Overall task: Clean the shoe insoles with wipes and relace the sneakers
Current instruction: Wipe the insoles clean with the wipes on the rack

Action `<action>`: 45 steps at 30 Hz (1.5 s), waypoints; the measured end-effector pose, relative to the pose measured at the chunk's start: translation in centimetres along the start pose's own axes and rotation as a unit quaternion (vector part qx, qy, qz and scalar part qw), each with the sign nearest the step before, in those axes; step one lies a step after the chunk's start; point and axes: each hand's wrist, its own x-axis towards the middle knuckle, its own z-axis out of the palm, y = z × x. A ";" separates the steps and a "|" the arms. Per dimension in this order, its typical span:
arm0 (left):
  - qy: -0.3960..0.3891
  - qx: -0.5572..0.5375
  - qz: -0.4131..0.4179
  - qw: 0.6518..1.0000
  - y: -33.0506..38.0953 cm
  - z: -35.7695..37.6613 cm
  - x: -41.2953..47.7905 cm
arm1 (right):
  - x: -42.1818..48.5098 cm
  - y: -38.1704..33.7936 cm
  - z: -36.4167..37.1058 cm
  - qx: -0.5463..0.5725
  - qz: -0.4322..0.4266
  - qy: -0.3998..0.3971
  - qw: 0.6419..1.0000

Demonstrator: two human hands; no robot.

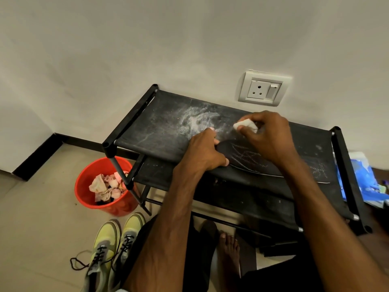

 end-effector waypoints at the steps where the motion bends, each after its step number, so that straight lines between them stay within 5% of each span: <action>1: -0.008 -0.010 -0.003 1.000 0.0 -0.2 0.0 | -0.1 0.4 -0.7 0.026 0.008 0.010 1.000; 5: -0.014 -0.026 0.005 1.000 -0.2 -0.7 0.2 | -0.1 1.9 -2.1 0.047 0.008 -0.040 0.998; 11: 0.076 -0.028 0.019 0.997 -0.1 0.6 0.5 | 0.7 0.6 0.1 -0.016 -0.073 -0.159 0.984; 18: 0.099 -0.025 0.006 0.995 0.1 0.8 0.6 | 0.8 0.3 0.9 -0.037 -0.118 -0.174 0.977; 26: 0.099 -0.035 0.000 0.994 0.7 1.0 0.6 | -0.4 0.0 -0.7 -0.056 -0.116 -0.282 0.951; 32: 0.100 -0.038 -0.010 0.994 0.9 1.0 0.3 | -0.2 0.3 0.9 -0.090 -0.117 -0.171 0.974; 40: 0.119 -0.011 -0.008 0.993 1.6 1.2 -0.3 | -1.1 0.0 -1.1 -0.064 -0.123 -0.296 0.945; 45: 0.107 -0.006 -0.006 0.994 1.8 1.0 -0.4 | -0.8 0.7 0.3 -0.092 -0.108 -0.203 0.969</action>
